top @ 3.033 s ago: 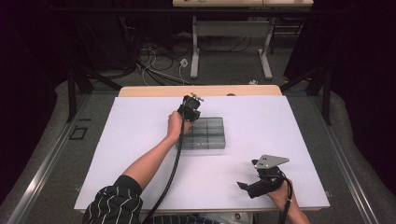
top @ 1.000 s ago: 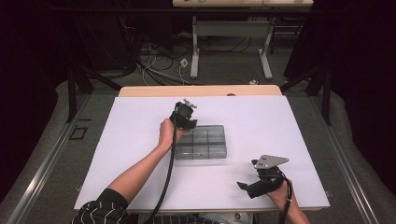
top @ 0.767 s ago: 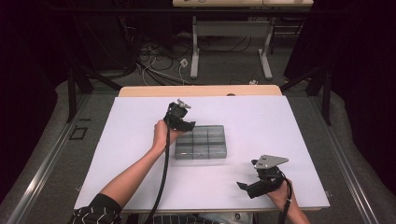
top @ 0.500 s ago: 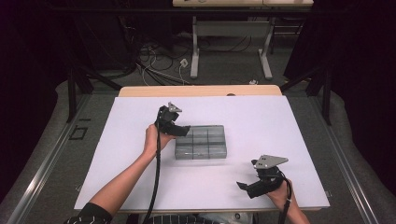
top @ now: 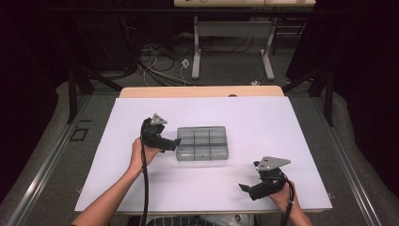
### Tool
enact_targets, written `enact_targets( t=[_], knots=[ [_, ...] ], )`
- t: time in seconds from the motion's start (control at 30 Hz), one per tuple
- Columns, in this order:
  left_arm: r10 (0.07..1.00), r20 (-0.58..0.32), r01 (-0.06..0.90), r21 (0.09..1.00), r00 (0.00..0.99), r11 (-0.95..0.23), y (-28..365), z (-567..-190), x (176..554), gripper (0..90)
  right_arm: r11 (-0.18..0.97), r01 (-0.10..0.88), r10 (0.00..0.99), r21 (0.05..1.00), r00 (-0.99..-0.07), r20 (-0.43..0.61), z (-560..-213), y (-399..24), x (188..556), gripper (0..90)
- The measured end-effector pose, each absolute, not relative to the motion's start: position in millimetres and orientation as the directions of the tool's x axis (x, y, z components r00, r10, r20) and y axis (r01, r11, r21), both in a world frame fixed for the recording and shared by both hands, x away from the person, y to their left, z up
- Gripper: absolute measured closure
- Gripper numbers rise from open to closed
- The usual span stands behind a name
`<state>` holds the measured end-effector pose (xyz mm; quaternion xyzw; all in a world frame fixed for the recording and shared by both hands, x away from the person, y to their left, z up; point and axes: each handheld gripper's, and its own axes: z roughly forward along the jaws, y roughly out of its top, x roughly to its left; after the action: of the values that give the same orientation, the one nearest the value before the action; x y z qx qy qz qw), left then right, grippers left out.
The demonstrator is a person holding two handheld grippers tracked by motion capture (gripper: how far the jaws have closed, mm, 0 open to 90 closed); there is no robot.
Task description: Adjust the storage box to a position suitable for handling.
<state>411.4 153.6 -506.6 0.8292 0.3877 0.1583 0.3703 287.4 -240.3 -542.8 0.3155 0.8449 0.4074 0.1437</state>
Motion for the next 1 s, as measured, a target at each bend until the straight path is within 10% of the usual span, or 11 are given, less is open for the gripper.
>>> enact_targets(
  t=[1.0],
  knots=[
    [0.723, -0.016, 0.482, 0.756, 0.691, -0.443, 162, -517, 356, 0.0, 0.481, 0.423, 0.647, 0.768, -0.762, 0.014, -543, -240, 288, 0.0]
  ],
)
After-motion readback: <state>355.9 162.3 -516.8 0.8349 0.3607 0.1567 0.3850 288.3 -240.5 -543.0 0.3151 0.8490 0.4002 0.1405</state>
